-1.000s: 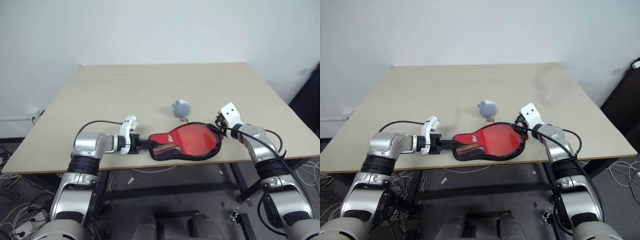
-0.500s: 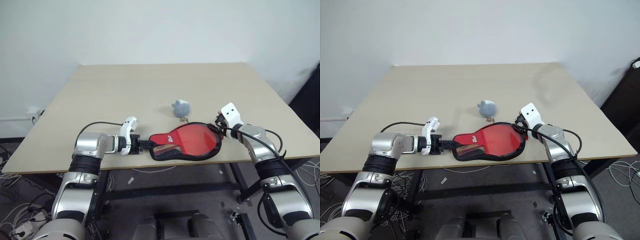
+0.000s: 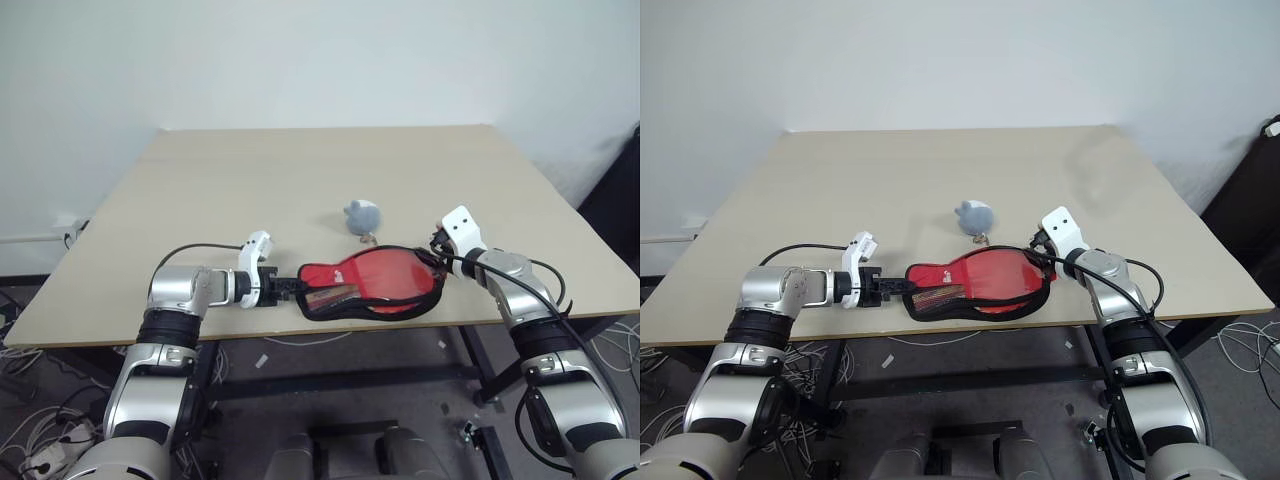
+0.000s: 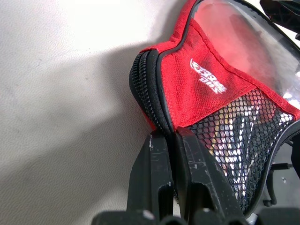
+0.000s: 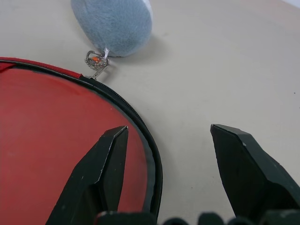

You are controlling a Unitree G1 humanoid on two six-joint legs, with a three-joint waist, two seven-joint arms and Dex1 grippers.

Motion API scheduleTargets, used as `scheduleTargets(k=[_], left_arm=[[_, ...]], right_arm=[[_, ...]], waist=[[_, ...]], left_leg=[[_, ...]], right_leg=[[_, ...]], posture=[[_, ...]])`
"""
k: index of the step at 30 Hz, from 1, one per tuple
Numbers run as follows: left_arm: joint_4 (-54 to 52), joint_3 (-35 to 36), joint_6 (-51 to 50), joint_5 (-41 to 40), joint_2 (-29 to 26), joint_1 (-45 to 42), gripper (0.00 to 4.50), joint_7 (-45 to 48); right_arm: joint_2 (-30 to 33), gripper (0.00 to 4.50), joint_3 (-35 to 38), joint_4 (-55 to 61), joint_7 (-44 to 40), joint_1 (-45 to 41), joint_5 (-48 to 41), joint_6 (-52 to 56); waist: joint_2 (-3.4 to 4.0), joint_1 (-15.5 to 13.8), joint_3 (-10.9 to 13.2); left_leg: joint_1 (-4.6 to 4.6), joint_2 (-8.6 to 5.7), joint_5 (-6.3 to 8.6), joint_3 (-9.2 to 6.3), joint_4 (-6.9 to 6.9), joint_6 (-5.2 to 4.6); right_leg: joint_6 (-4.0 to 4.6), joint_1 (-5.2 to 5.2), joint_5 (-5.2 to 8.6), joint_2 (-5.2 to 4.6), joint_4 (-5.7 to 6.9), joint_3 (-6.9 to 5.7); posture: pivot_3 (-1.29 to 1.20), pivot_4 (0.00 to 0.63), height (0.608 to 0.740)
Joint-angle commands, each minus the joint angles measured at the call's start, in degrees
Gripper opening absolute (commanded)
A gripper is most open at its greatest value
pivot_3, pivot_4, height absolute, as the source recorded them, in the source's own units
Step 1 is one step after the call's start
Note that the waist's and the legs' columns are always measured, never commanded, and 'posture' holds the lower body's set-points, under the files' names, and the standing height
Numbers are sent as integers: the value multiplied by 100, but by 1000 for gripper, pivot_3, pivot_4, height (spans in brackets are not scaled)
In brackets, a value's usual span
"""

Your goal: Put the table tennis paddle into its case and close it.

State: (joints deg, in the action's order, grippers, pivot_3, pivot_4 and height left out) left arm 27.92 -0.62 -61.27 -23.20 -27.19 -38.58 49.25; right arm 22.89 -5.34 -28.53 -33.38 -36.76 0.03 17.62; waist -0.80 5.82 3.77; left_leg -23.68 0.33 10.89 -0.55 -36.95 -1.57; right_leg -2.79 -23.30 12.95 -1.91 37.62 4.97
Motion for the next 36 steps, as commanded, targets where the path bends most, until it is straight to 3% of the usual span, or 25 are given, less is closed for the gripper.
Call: scheduleTargets(k=[1, 25, 36], left_arm=[[182, 153, 306, 80, -189, -142, 47, 2], [1086, -23, 1090, 429, -1280, -107, 47, 783], [751, -297, 1289, 529, -1375, 88, 47, 1265]], right_arm=[[8, 3041, 77, 214, 14, -79, -28, -61], [-4, 3041, 55, 121, -13, -121, -10, -119], [-32, 3041, 25, 38, -93, -221, -12, -165]], waist=[[0, 2, 0], [-1, 71, 1], [-2, 65, 1]], left_leg=[[0, 0, 0, 0, 0, 0], [0, 16, 3, 4, 13, 4], [-1, 16, 5, 5, 14, 7]], right_leg=[[0, 0, 0, 0, 0, 0], [1, -17, 0, 13, -1, 9], [1, -18, 1, 12, -3, 10]], posture=[[0, 0, 740], [0, 0, 740], [0, 0, 740]])
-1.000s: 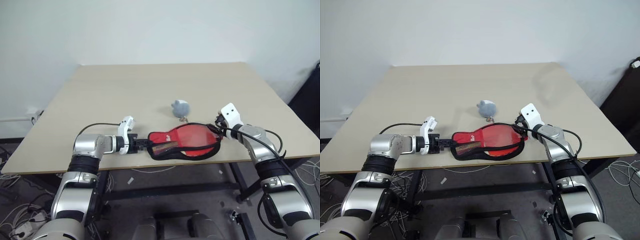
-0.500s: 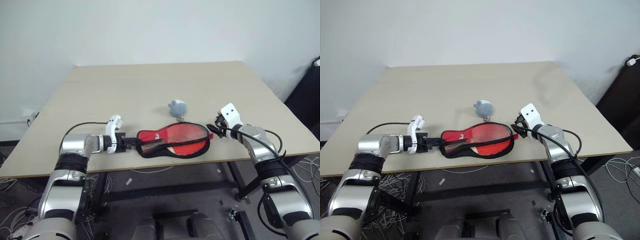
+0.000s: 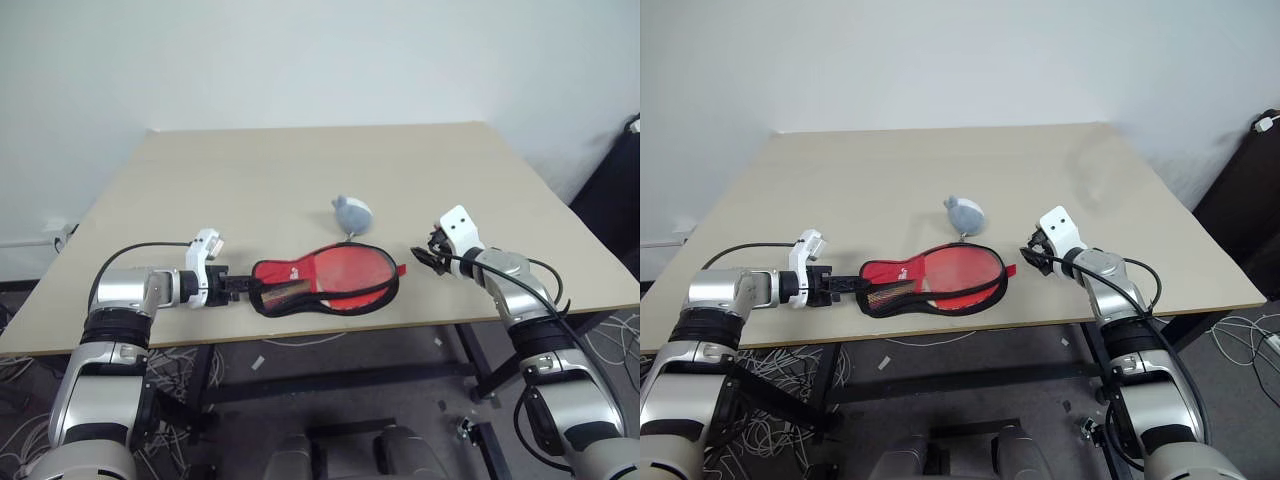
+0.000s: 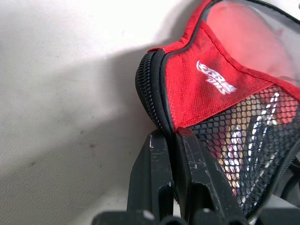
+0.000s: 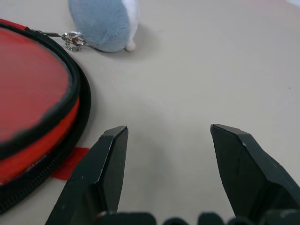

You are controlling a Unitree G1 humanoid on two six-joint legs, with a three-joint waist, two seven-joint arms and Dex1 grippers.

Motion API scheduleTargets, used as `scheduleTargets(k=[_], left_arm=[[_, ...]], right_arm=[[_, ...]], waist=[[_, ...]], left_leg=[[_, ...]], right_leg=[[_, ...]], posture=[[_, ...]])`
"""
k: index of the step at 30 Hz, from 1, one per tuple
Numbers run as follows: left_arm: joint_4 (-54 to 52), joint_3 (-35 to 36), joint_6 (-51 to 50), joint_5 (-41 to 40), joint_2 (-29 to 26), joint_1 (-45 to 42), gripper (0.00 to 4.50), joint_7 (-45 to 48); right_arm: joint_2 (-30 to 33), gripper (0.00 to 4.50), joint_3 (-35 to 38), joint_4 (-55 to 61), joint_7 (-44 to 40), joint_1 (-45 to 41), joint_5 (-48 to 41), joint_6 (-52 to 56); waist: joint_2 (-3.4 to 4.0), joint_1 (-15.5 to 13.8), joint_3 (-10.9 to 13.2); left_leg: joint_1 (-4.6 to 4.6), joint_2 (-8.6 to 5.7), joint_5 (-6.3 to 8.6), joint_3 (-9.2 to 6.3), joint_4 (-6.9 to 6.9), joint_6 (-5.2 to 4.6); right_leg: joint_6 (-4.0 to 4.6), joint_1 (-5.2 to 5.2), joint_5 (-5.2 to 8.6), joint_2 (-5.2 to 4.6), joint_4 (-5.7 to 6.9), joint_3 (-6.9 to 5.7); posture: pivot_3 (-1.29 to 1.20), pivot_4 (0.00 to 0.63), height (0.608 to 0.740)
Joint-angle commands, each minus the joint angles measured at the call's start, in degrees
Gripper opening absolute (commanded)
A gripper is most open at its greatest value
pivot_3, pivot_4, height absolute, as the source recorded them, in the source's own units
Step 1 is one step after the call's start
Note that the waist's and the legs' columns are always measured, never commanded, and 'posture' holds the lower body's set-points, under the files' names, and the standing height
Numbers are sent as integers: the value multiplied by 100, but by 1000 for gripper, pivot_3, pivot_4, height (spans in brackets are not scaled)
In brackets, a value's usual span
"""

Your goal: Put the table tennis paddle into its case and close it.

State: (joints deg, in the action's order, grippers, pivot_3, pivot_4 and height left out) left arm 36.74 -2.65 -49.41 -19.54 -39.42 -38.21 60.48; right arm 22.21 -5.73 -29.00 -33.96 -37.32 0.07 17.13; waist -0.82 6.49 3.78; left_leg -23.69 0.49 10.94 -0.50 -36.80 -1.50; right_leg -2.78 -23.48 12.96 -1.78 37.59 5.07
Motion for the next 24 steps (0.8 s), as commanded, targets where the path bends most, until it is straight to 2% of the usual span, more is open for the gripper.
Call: scheduleTargets(k=[1, 16, 24], left_arm=[[-83, -114, 150, 195, -161, 45, 47, 166], [278, -387, 1068, 554, -664, 259, 47, 1199], [537, -237, 1261, 678, -447, 102, 47, 781]], right_arm=[[44, 3041, 61, 109, -71, -151, -29, -102], [39, 3041, 21, 140, -190, -117, -8, -98], [7, 3041, -6, 87, -200, -166, 10, -114]], waist=[[0, -2, 0], [0, 2, 0], [-1, 0, 0]], left_leg=[[0, 0, 1, 0, 0, 1], [1, 3, 4, 5, 13, 4], [2, 5, 3, 7, 12, 4]], right_leg=[[0, 0, 0, 0, -1, 0], [2, -9, 2, 1, -3, 3], [2, -7, 2, 3, -1, 3]], posture=[[0, 0, 740], [0, 0, 740], [0, 0, 740]])
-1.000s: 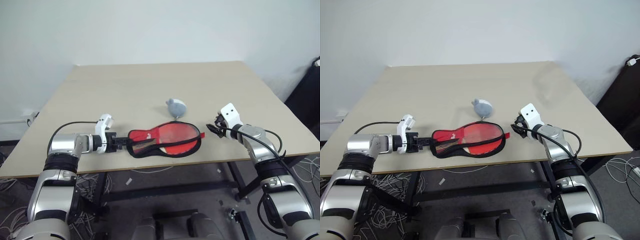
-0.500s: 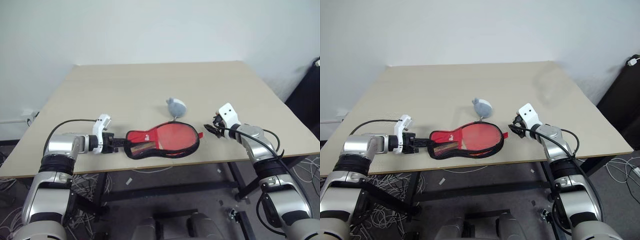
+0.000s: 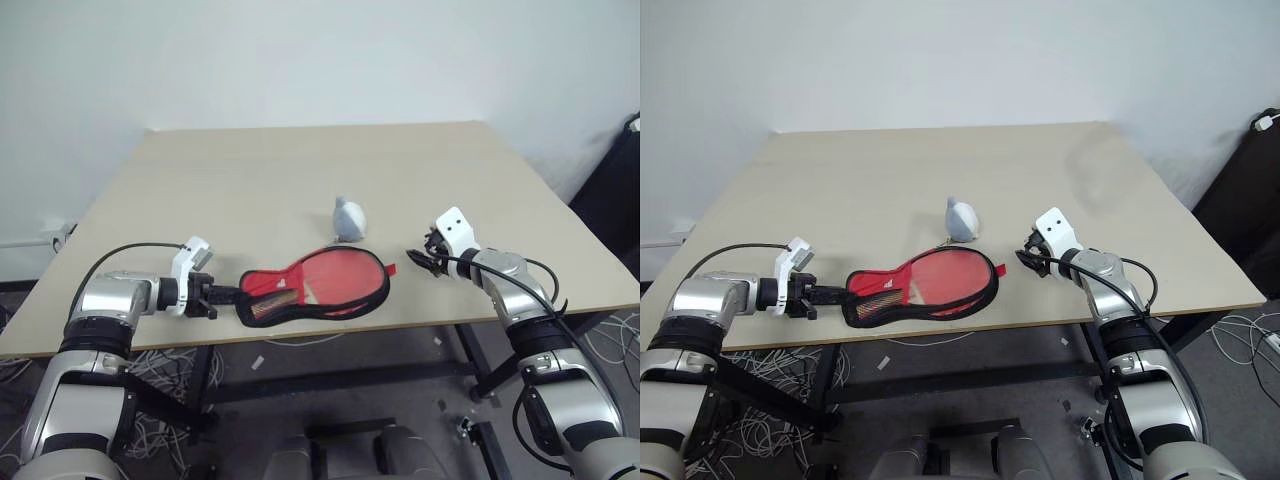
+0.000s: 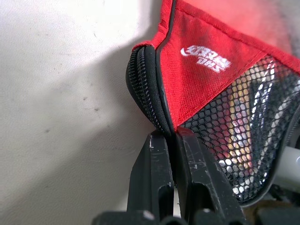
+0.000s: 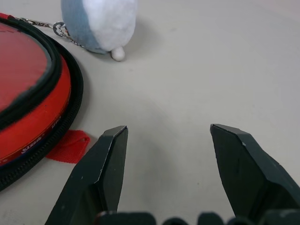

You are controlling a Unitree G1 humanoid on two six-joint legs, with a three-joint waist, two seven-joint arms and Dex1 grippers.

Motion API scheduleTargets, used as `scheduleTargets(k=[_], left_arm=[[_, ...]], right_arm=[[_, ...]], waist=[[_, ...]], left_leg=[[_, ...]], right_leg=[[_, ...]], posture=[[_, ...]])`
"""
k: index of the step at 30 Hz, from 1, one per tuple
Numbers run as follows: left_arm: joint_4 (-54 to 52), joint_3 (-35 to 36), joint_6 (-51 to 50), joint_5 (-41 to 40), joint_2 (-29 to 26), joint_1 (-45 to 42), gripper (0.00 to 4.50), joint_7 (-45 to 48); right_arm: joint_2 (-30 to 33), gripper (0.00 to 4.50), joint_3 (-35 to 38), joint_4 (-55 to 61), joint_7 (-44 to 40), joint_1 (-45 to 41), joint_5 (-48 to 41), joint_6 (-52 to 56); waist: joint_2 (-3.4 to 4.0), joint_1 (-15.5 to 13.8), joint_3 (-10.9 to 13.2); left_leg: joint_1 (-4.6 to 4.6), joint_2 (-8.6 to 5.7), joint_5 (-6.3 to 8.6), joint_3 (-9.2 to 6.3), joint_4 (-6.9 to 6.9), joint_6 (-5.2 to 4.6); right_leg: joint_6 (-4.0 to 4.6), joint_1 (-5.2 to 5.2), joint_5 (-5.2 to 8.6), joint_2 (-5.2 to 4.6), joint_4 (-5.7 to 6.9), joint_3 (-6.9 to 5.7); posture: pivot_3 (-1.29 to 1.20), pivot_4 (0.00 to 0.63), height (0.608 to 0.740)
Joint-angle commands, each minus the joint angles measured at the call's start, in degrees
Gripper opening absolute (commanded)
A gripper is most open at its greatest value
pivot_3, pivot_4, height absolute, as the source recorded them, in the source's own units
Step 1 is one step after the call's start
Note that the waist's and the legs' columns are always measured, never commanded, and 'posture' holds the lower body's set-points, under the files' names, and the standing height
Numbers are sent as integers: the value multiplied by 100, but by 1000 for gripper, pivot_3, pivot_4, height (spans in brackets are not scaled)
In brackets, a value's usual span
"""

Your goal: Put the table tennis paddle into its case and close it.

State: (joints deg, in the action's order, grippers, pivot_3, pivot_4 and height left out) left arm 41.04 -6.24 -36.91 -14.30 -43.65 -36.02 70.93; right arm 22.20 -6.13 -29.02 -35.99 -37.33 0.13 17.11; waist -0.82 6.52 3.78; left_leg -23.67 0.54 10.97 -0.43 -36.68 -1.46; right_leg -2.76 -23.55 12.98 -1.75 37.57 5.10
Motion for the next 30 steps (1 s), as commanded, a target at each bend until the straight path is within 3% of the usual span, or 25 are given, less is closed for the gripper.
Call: scheduleTargets(k=[1, 4, 9, 22, 26, 30], left_arm=[[85, 152, 6, 116, 7, -139, 47, -243], [8, 233, -21, 31, 71, -178, 549, -217], [100, 337, 28, 4, 138, -314, 1751, -323], [312, 1476, 136, -541, 602, -870, 1751, -1012], [-256, 1402, 162, -622, 854, -939, 1751, -988], [-1191, 740, 360, -397, 1137, -802, 1751, -643]], right_arm=[[7, 3041, 33, 81, 5, -171, 7, -114], [12, 3041, 29, 78, 1, -175, 14, -119], [25, 3041, 27, 67, 10, -183, 22, -123], [-17, 3041, 79, -13, 44, -262, -22, -137], [-58, 3041, 129, -36, 13, -339, -99, -108], [-114, 3041, 136, -117, 12, -456, -113, -128]], waist=[[0, -7, 0], [0, -25, 0], [-1, -57, 0], [-5, -68, 0], [-5, -67, 0], [-5, -70, 0]], left_leg=[[0, 0, 0, 0, -2, 0], [0, 0, 0, -1, -11, 0], [-2, -5, 0, -1, -17, -1], [-7, -6, -1, -6, -19, -1], [-9, -8, -1, -6, -20, -1], [-10, -9, -1, -5, -20, 0]], right_leg=[[0, 1, 0, 0, 1, -2], [0, 5, 0, 0, 3, -5], [0, 9, 0, -5, 2, -4], [-1, 9, -1, -6, 2, -11], [-2, 9, -1, -7, 2, -11], [-1, 10, -2, -7, 1, -11]], posture=[[0, 0, 740], [0, 0, 740], [0, 0, 740], [0, 0, 740], [0, 0, 740], [0, 0, 740]])
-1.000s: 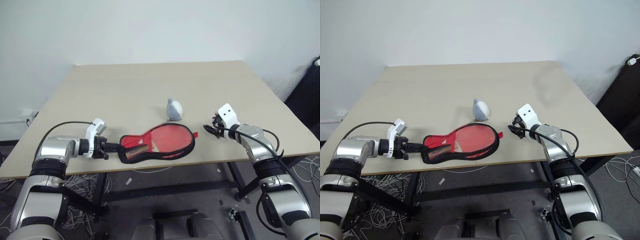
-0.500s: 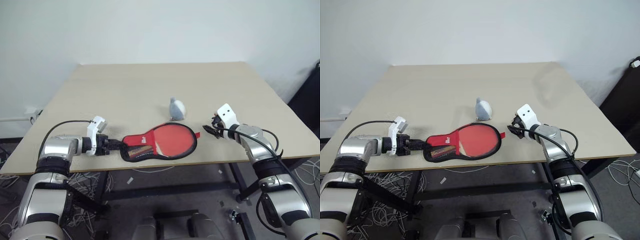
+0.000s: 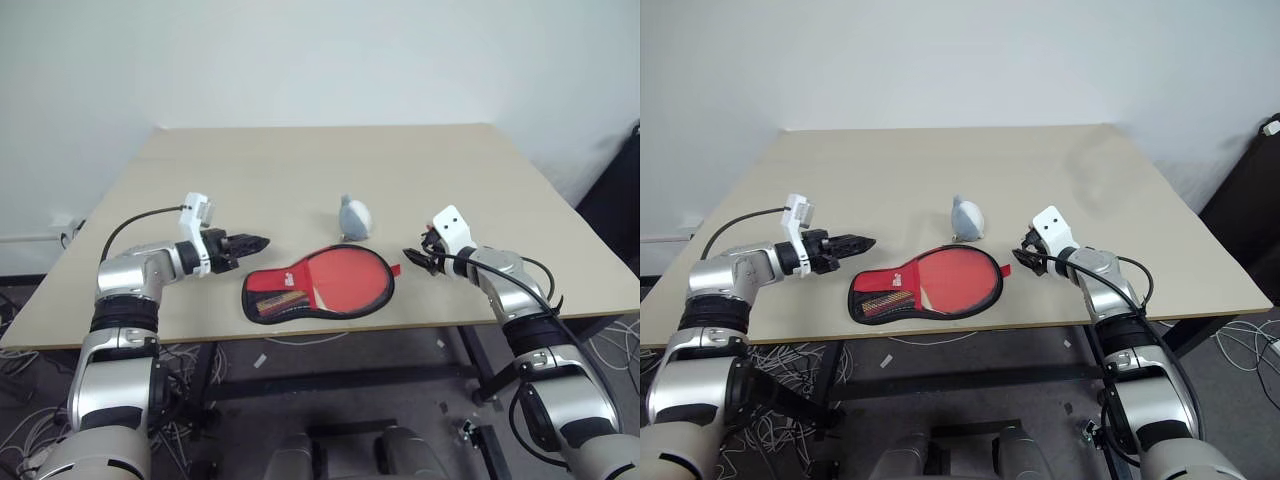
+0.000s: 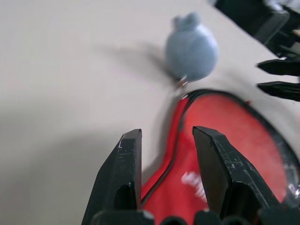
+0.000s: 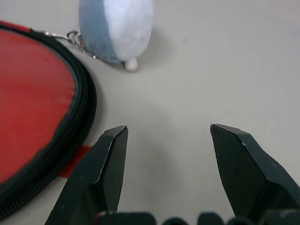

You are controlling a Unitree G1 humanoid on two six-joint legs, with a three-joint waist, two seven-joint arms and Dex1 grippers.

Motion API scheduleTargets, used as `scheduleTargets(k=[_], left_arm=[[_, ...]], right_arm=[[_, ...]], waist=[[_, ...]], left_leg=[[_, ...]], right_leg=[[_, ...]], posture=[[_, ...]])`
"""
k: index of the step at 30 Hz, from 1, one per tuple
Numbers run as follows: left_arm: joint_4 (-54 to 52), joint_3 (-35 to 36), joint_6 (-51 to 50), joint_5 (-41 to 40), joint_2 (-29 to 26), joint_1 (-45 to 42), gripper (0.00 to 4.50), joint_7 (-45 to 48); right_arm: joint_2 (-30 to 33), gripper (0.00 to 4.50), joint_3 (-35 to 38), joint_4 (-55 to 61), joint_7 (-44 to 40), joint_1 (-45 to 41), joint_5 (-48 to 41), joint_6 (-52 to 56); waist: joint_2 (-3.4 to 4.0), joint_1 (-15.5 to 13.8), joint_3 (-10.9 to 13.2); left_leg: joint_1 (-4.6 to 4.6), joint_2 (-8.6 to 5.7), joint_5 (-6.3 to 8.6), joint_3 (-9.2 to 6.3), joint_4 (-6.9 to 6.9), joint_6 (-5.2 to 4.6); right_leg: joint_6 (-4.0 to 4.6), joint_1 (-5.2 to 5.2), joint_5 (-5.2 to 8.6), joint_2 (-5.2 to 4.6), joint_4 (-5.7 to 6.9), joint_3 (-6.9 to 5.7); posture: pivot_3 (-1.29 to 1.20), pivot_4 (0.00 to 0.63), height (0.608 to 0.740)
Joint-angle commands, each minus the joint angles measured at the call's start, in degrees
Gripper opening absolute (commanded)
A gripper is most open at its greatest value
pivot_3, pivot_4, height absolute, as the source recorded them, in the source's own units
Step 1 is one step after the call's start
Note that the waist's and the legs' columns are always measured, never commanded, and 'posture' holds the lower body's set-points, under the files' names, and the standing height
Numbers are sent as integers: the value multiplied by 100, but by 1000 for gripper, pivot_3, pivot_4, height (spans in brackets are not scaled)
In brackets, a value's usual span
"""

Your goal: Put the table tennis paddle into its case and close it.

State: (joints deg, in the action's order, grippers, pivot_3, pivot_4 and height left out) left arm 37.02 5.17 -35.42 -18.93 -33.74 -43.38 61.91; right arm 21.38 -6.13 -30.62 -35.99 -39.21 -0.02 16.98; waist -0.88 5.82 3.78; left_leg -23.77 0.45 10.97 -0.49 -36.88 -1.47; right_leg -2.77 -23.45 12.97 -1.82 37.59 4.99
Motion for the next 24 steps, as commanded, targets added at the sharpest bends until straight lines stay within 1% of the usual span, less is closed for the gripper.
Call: scheduleTargets(k=[1, 6, 10, 16, 21, 22, 23, 24], left_arm=[[-911, -556, 302, 161, 201, -54, 1751, 262], [-1031, -1138, 771, 590, 339, -52, 1751, 253], [-730, -1789, 1447, 1256, 520, -128, 1751, 122], [-201, -1974, 1932, 1667, 980, -386, 1751, -333], [27, -2053, 2066, 1910, 1361, -529, 1751, -607], [38, -2068, 2072, 1938, 1413, -538, 1791, -615], [23, -2105, 2083, 1970, 1459, -537, 1791, -591], [-13, -2175, 2079, 2008, 1494, -525, 1791, -510]], right_arm=[[-65, 3041, 161, 19, 23, -307, -124, -107], [-222, 3041, 299, -160, 72, -524, -252, -55], [-506, 3041, 485, -572, 130, -891, -442, -26], [-823, 3041, 648, -1187, 125, -1295, -619, -75], [-1016, 3041, 726, -1584, 73, -1546, -721, -133], [-1048, 3406, 734, -1638, 54, -1583, -737, -137], [-1083, 3536, 734, -1697, 52, -1619, -738, -152], [-1125, 3802, 729, -1791, 82, -1672, -722, -181]], waist=[[0, 1, 0], [1, 13, 0], [1, 6, 0], [1, -4, 0], [1, 2, 0], [1, 3, 0], [1, 9, 0], [2, 13, 0]], left_leg=[[0, -1, 0, 1, 0, 0], [5, 3, 0, 5, 0, 0], [5, 2, 0, 4, 1, -1], [0, 0, -1, -2, 0, -1], [-8, -6, 1, -3, 0, -4], [-8, -6, 2, -2, 0, -5], [-8, -6, 2, -2, 0, -5], [-7, -5, 2, -2, 1, -5]], right_leg=[[0, 1, 0, 0, 0, 1], [1, 0, 0, 5, 2, 7], [1, 0, 0, 7, 4, 6], [0, 0, 0, 5, 2, 1], [-4, -2, 2, -1, -3, 1], [-5, -3, 2, -1, -3, 2], [-5, -3, 2, 0, -3, 2], [-5, -5, 2, 0, -2, 3]], posture=[[0, 0, 740], [0, 0, 740], [0, 0, 740], [0, 0, 740], [0, 0, 740], [0, 0, 740], [0, 0, 740], [0, 0, 740]])
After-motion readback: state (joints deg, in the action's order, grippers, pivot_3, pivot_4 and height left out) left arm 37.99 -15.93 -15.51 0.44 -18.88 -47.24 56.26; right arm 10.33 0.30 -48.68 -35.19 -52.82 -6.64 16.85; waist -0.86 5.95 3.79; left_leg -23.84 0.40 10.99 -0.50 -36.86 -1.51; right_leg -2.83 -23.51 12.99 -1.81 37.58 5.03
